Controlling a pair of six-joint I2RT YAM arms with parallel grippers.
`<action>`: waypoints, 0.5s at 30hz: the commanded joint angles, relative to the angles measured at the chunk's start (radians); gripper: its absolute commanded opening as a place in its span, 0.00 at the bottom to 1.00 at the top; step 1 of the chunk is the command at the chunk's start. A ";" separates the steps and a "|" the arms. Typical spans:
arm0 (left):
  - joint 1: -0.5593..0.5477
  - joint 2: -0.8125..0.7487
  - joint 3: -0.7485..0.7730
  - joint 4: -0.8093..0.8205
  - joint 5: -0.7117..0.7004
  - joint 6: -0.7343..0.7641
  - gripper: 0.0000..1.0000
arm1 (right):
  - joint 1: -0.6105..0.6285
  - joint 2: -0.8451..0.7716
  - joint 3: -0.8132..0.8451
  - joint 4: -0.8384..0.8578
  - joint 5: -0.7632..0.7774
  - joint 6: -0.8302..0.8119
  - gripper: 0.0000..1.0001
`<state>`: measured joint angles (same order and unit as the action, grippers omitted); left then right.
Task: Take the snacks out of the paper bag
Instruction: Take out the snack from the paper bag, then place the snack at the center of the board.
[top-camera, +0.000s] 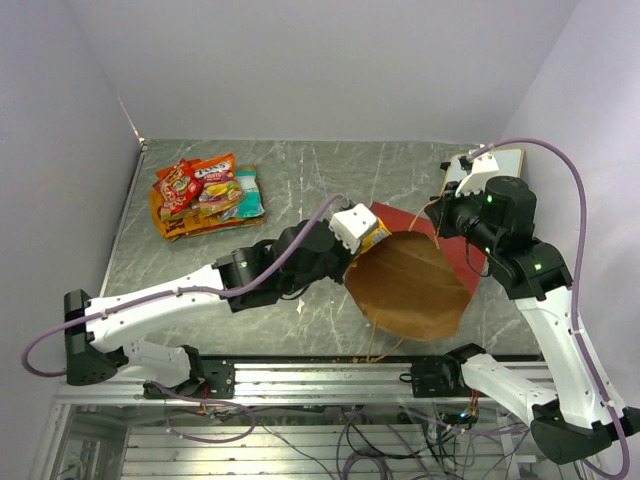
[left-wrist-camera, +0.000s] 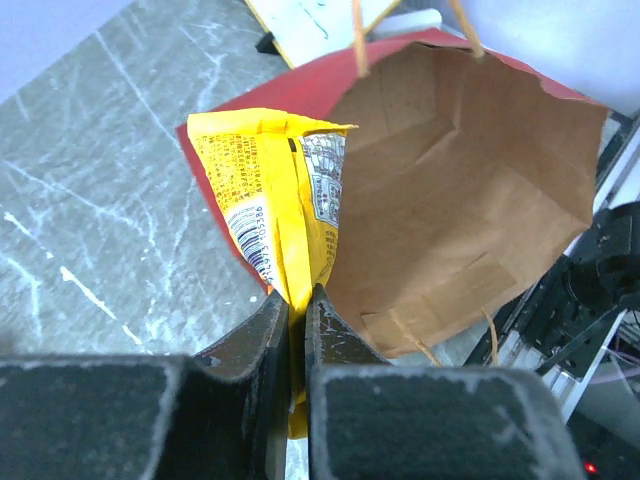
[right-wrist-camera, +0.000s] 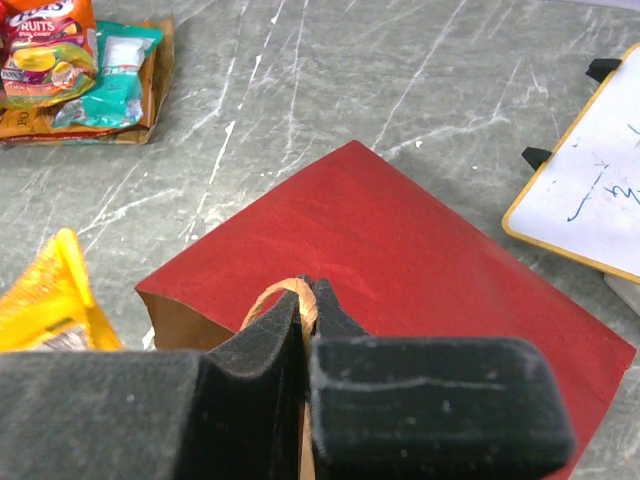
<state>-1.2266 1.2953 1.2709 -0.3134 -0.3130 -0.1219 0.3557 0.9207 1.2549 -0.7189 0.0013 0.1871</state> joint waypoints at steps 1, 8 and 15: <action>0.052 -0.074 0.046 -0.015 -0.099 -0.022 0.09 | 0.003 0.003 -0.009 0.030 -0.014 0.011 0.00; 0.300 -0.112 0.060 -0.051 -0.210 -0.083 0.07 | 0.002 0.003 -0.004 0.024 -0.015 0.009 0.00; 0.687 0.022 0.148 -0.133 -0.134 -0.181 0.07 | 0.003 0.005 0.003 0.023 -0.003 0.002 0.00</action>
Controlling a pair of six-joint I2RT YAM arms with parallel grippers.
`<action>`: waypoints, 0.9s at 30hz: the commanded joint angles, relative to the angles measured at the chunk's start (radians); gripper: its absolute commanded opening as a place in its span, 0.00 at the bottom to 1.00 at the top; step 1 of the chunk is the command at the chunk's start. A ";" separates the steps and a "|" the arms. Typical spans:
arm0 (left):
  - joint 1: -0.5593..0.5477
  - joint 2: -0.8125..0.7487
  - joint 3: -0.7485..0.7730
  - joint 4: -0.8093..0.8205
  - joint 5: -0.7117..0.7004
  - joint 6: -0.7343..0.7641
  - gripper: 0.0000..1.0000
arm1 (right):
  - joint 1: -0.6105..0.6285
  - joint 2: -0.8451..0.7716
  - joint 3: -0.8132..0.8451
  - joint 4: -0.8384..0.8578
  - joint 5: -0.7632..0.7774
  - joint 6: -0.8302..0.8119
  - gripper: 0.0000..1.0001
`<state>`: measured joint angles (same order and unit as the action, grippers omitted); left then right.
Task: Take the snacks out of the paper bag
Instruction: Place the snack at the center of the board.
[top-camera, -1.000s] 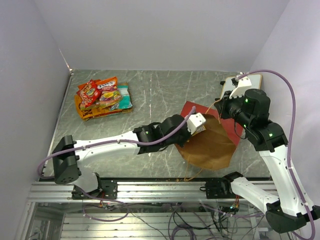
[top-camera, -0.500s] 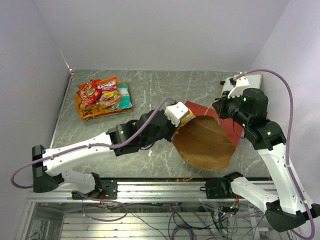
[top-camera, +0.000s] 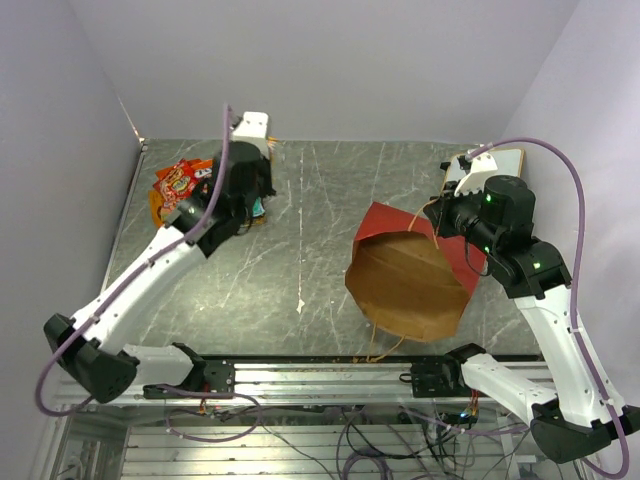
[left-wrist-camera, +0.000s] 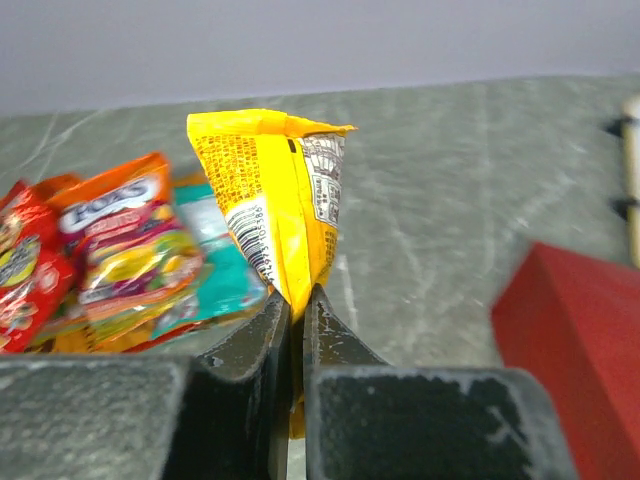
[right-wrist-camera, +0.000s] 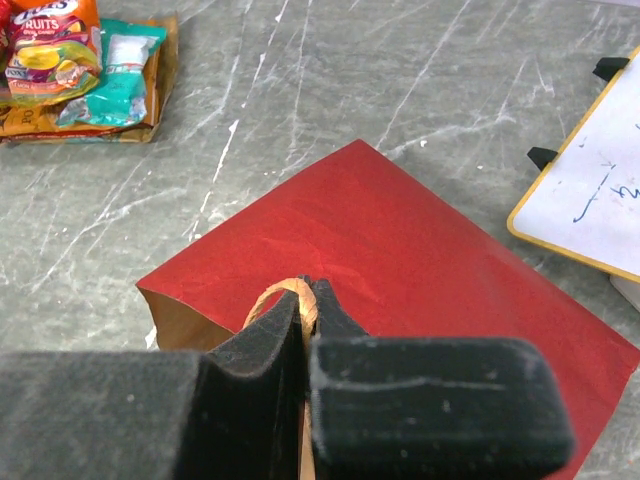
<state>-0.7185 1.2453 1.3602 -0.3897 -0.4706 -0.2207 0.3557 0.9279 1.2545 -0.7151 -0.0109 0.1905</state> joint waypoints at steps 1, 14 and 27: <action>0.235 0.101 0.082 -0.071 0.043 -0.106 0.07 | 0.003 -0.001 0.003 0.020 0.009 -0.002 0.00; 0.574 0.478 0.254 -0.061 0.181 -0.159 0.07 | 0.003 -0.013 0.005 0.011 0.035 -0.004 0.00; 0.646 0.559 0.213 -0.073 0.200 -0.179 0.07 | 0.004 -0.010 -0.004 0.019 0.051 0.002 0.00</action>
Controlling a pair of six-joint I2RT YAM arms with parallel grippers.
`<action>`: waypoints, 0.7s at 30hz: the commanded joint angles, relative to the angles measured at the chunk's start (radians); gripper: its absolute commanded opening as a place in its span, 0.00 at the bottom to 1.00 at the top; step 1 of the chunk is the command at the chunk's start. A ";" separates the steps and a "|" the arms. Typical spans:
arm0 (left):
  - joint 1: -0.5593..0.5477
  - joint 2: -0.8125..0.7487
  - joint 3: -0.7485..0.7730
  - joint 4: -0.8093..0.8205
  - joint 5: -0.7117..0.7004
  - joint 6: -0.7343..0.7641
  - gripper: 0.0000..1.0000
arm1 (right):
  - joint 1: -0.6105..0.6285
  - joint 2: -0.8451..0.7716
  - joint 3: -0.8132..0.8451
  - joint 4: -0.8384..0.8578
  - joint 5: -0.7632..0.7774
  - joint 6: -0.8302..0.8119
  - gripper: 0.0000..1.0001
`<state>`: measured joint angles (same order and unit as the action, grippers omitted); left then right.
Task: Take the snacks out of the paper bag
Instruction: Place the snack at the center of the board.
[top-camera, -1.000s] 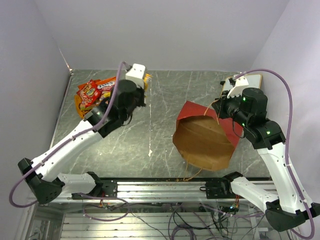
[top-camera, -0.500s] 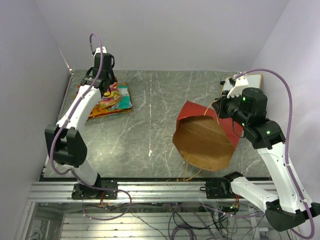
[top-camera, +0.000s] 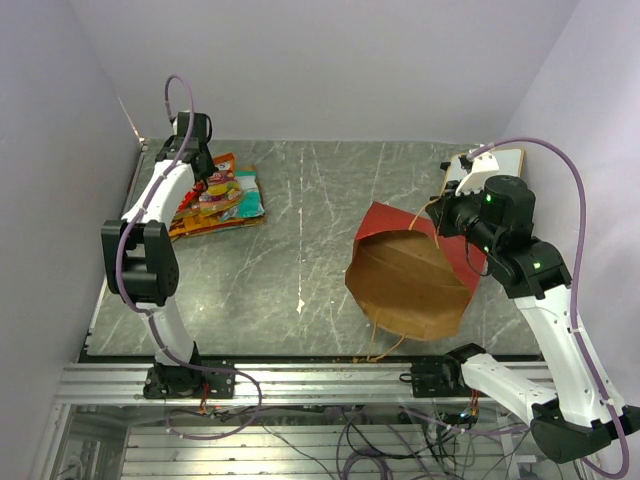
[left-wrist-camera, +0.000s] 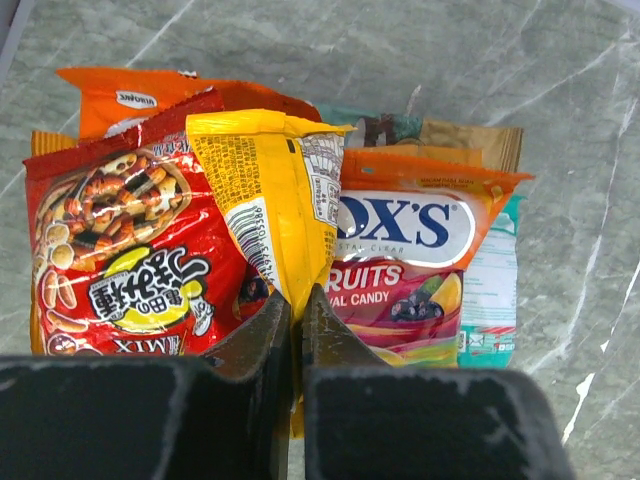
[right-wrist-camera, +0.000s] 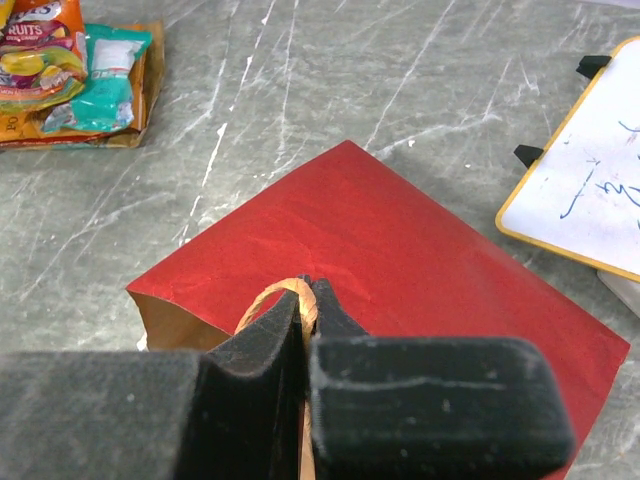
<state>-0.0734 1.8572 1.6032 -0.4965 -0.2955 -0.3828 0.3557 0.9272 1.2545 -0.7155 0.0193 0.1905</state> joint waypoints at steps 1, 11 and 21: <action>0.001 -0.062 -0.041 0.037 0.027 -0.019 0.07 | 0.004 -0.009 -0.005 0.020 0.021 0.003 0.00; 0.003 -0.093 -0.101 0.032 0.024 -0.007 0.15 | 0.003 0.002 -0.007 0.027 0.004 0.006 0.00; 0.003 -0.135 -0.080 0.032 0.082 -0.002 0.42 | 0.003 -0.006 -0.001 0.021 0.008 0.002 0.00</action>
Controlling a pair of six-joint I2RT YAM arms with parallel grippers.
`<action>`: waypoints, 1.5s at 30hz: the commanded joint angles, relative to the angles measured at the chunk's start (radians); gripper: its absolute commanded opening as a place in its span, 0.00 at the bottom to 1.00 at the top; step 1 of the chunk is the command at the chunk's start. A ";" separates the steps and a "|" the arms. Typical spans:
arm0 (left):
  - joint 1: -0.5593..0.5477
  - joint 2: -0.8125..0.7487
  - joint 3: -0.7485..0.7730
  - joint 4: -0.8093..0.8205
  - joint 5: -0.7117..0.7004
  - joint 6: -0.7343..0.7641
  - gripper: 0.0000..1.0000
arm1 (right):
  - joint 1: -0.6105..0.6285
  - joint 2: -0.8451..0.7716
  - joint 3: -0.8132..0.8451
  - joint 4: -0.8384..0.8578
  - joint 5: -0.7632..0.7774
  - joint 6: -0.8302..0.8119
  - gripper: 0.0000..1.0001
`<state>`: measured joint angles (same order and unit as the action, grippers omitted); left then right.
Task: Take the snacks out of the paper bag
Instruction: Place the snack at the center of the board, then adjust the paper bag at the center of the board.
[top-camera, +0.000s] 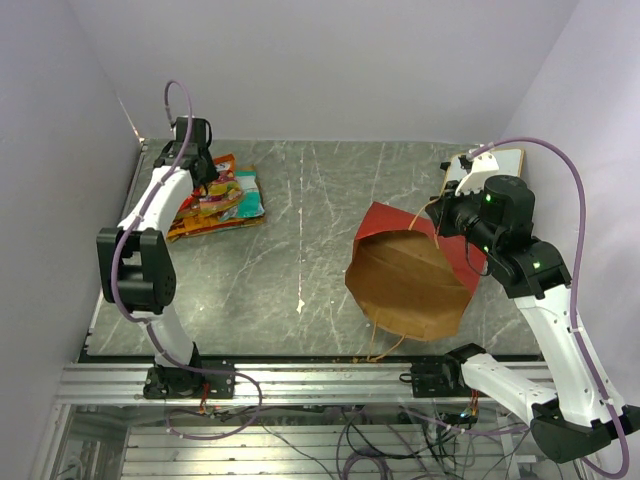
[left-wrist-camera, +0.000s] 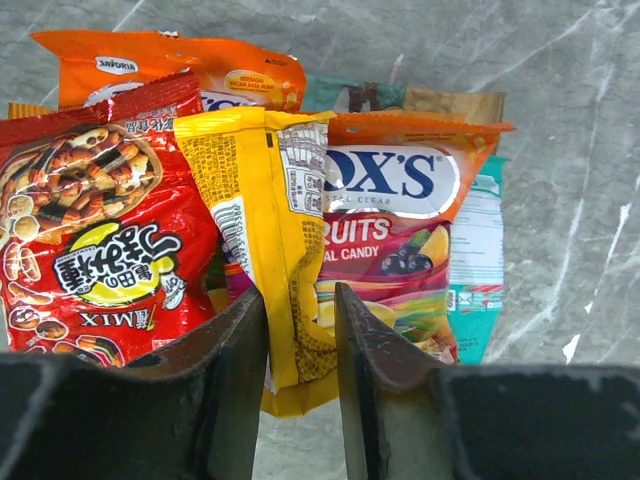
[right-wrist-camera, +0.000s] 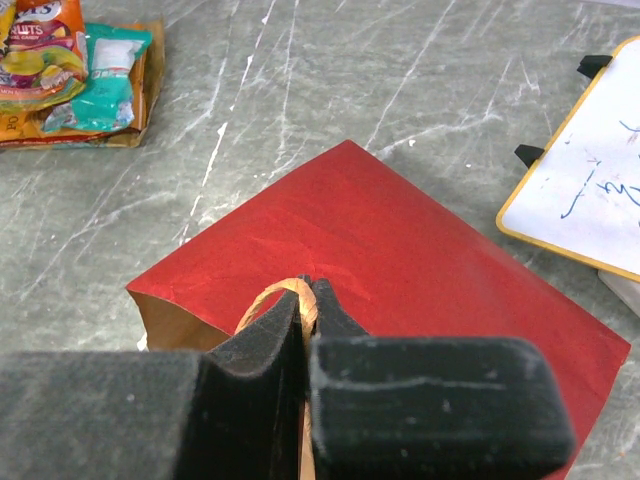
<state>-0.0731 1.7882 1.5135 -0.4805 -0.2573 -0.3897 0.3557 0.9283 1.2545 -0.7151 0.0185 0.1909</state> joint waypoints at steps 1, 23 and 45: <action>0.002 -0.076 0.010 0.016 0.053 0.004 0.44 | 0.003 -0.005 0.000 0.022 0.006 -0.002 0.00; -0.081 -0.361 -0.197 0.095 0.289 -0.122 0.70 | 0.004 0.060 0.063 0.003 -0.145 -0.053 0.00; -0.151 -0.405 -0.210 0.071 0.282 -0.102 0.71 | -0.075 0.239 0.274 -0.086 -0.278 0.289 0.00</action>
<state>-0.2195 1.4189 1.2743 -0.4091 0.0238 -0.4984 0.3325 1.1404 1.5513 -0.7399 -0.3630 0.4175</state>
